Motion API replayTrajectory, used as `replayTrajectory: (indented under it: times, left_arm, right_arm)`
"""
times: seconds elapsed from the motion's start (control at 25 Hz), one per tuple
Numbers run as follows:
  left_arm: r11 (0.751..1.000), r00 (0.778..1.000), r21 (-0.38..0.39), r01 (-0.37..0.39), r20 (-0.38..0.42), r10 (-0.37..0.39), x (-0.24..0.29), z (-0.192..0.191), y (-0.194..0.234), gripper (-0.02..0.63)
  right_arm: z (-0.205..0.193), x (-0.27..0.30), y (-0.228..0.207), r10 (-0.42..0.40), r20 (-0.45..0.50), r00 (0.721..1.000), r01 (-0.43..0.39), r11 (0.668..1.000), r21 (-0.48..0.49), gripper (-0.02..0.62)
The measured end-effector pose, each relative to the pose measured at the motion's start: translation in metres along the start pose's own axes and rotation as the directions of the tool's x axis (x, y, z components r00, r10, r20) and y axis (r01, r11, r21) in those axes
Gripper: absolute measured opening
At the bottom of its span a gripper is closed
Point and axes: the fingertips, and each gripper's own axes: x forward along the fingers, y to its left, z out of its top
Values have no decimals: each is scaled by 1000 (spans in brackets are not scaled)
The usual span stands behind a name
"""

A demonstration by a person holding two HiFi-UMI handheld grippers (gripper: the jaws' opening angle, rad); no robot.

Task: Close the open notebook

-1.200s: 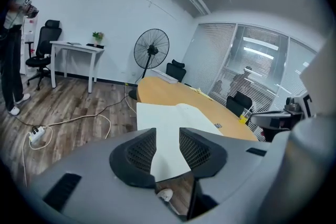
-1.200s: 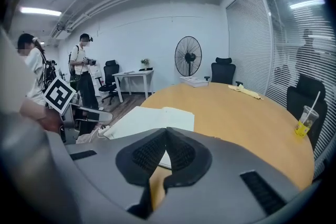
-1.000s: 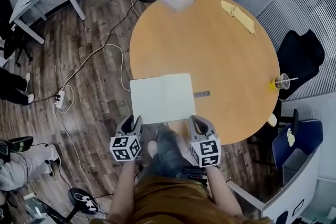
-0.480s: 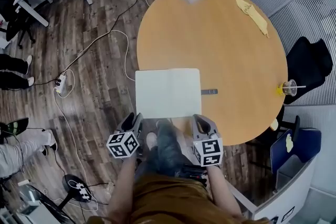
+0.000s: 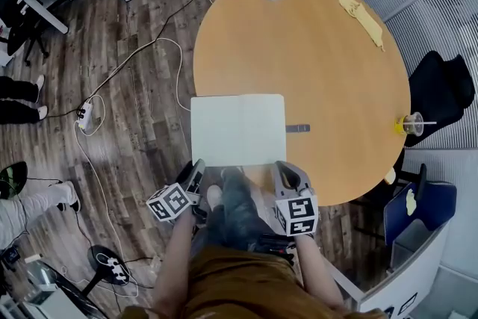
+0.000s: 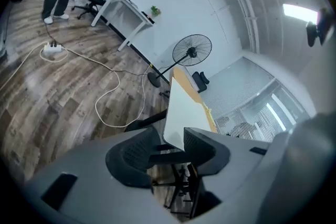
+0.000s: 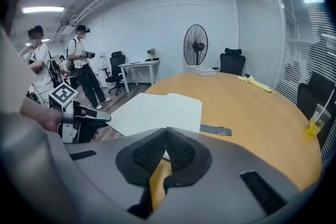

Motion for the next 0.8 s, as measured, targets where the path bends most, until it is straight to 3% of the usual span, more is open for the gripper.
replayTrajectory:
  times: [0.36, 0.8]
  left_arm:
    - [987, 997, -142, 79, 33, -75, 4, -4, -7, 138]
    - [980, 992, -155, 125, 51, -119, -2, 3, -14, 98]
  right_arm:
    - [-3, -6, -2, -15, -2, 1000, 15, 1000, 1, 12]
    - [-2, -16, -1, -38, 12, 999, 38, 999, 5, 12]
